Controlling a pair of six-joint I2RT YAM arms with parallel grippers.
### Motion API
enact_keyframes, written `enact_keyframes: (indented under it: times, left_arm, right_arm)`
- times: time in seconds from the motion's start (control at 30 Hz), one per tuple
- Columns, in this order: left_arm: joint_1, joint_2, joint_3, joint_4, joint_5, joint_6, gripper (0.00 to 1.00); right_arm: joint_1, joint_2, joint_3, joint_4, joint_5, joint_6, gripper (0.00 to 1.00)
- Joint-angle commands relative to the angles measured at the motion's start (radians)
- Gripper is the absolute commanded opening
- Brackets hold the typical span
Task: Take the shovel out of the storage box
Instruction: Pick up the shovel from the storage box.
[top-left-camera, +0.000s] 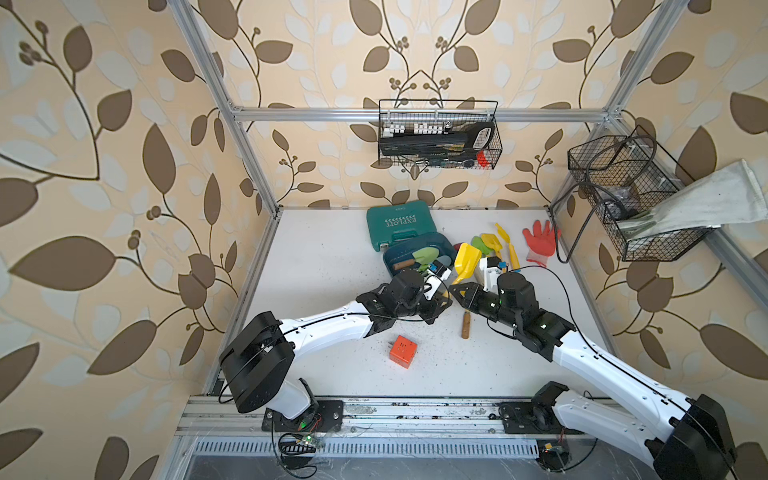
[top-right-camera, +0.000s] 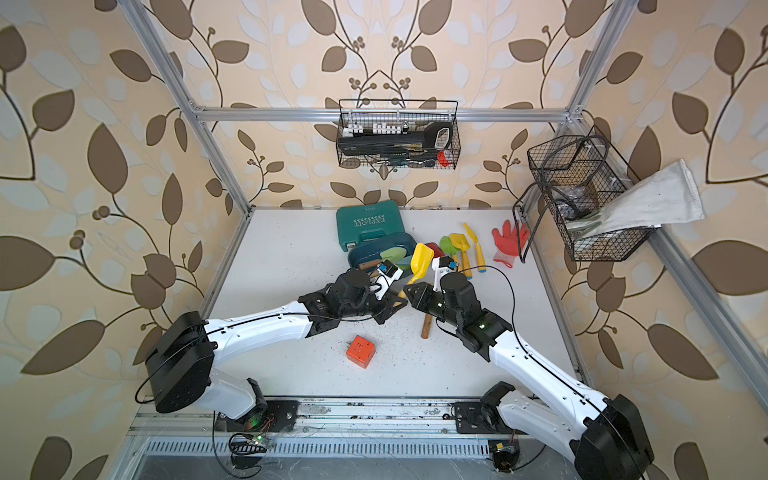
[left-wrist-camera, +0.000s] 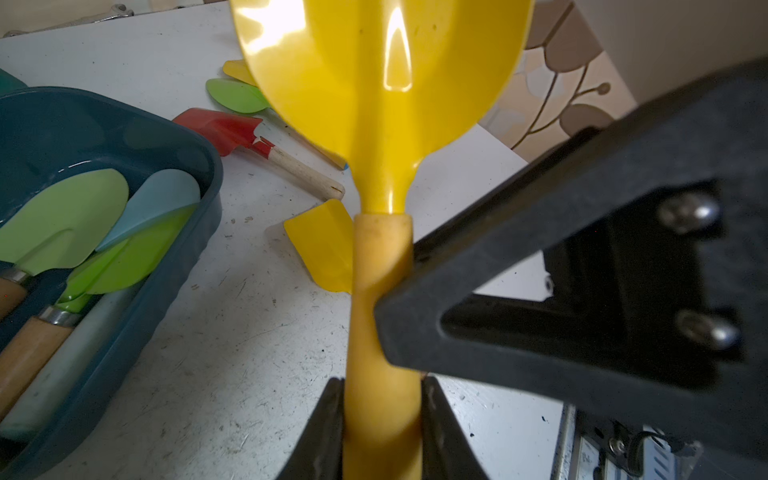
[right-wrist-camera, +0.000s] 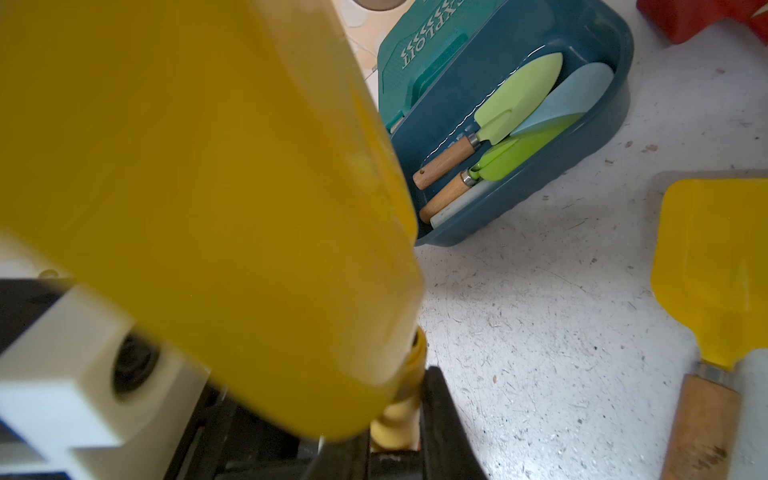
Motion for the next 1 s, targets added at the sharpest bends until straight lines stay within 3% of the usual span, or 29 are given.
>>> enact_keyframes:
  times: [0.0,0.07,0.13,0.23,0.33,0.53,0.57,0.6,0.8,0.97]
  left_arm:
    - [-0.022,-0.044,0.009,0.086,0.096,0.027,0.06]
    - [-0.023,-0.044,0.002,0.105,0.119,0.028,0.05]
    - [-0.023,-0.043,-0.008,0.128,0.137,0.022,0.05]
    - [-0.024,-0.044,-0.008,0.129,0.144,0.017,0.04]
    - [-0.024,-0.044,-0.006,0.124,0.138,0.014,0.1]
    - [-0.024,-0.044,0.003,0.078,0.098,0.031,0.5]
    - [-0.024,-0.068,0.006,0.06,0.08,0.041,0.7]
    - [-0.023,-0.082,0.007,0.045,0.066,0.054,0.97]
    - [-0.023,-0.151,0.002,-0.024,-0.019,0.138,0.99]
    - [-0.021,-0.161,0.02,-0.084,-0.085,0.147,0.98]
  right_arm:
    - [0.003,0.007,0.014,0.005,0.054,-0.02,0.15]
    - [0.003,0.011,0.016,0.005,0.052,-0.016,0.26]
    - [0.007,0.017,0.016,0.009,0.051,-0.011,0.29]
    - [0.014,0.023,0.013,0.027,0.052,-0.009,0.29]
    - [0.018,0.024,0.016,0.025,0.053,-0.016,0.19]
    - [0.016,-0.015,0.04,-0.094,0.103,-0.061,0.13]
    - [0.012,-0.025,0.048,-0.136,0.115,-0.101,0.12]
    - [0.005,-0.033,0.056,-0.174,0.119,-0.126,0.12]
    - [-0.142,-0.038,0.082,-0.419,0.027,-0.285,0.13]
    - [-0.289,-0.002,0.053,-0.517,-0.064,-0.388,0.15]
